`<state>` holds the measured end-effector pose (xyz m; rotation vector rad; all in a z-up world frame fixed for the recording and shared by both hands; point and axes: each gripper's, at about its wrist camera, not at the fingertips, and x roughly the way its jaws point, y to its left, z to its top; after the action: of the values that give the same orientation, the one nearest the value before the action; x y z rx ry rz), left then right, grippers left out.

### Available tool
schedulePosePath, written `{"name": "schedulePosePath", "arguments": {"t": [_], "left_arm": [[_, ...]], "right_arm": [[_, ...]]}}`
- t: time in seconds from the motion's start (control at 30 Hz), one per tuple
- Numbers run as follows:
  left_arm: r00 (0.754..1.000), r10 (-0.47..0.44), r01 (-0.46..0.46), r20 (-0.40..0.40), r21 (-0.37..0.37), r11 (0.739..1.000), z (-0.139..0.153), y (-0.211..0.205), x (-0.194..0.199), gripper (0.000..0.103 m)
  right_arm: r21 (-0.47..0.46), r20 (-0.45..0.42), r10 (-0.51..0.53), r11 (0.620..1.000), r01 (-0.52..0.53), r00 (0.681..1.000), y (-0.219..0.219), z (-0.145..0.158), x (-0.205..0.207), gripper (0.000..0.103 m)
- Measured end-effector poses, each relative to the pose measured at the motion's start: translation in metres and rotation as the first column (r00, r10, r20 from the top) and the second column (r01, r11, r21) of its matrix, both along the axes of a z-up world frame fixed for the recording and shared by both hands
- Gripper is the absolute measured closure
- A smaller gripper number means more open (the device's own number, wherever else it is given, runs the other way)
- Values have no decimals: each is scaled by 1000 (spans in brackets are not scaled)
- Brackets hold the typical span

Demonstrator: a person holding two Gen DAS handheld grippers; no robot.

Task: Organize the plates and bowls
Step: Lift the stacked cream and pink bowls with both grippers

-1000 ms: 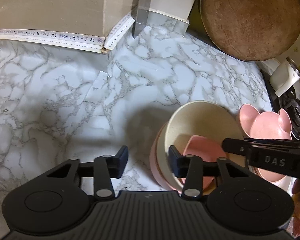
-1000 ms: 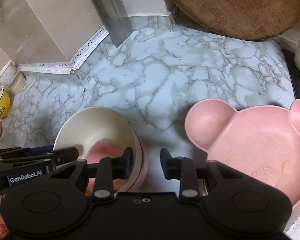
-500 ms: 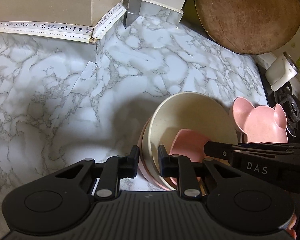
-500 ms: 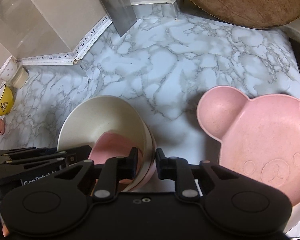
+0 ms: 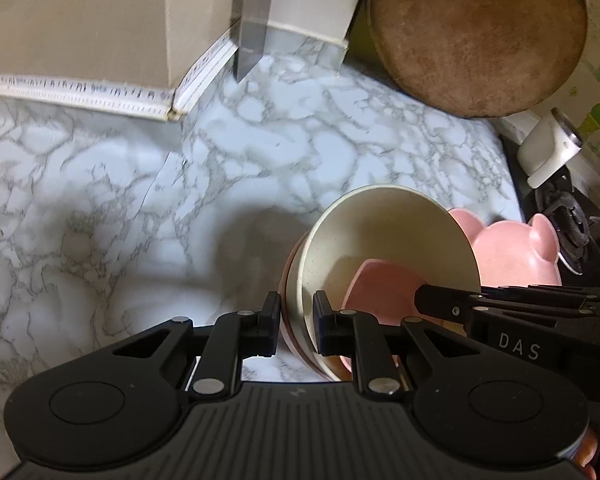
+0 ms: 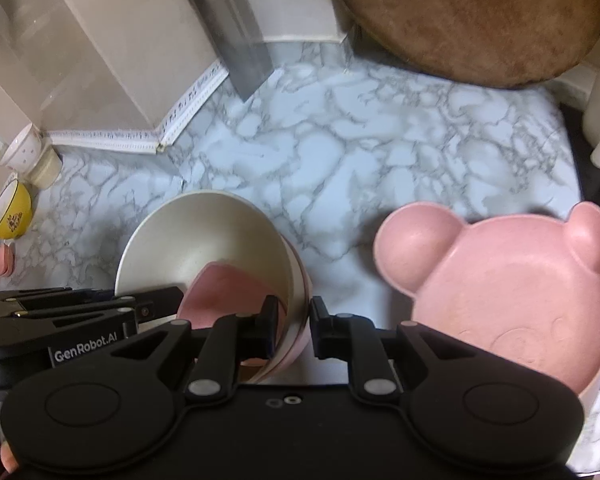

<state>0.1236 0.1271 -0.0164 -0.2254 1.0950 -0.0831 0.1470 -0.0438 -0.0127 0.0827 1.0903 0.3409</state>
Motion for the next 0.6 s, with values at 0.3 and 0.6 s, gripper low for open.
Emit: {"name": "schedulePosePath", "arguments": {"t": [0.3, 0.6], "left_arm": [[996, -71, 70, 59, 21, 997, 38, -34, 9, 87], [982, -172, 170, 76, 30, 985, 52, -84, 20, 87]], "right_arm": [[-7, 62, -41, 999, 41, 997, -32, 29, -5, 87], [-14, 99, -136, 990, 138, 986, -77, 36, -12, 87]]}}
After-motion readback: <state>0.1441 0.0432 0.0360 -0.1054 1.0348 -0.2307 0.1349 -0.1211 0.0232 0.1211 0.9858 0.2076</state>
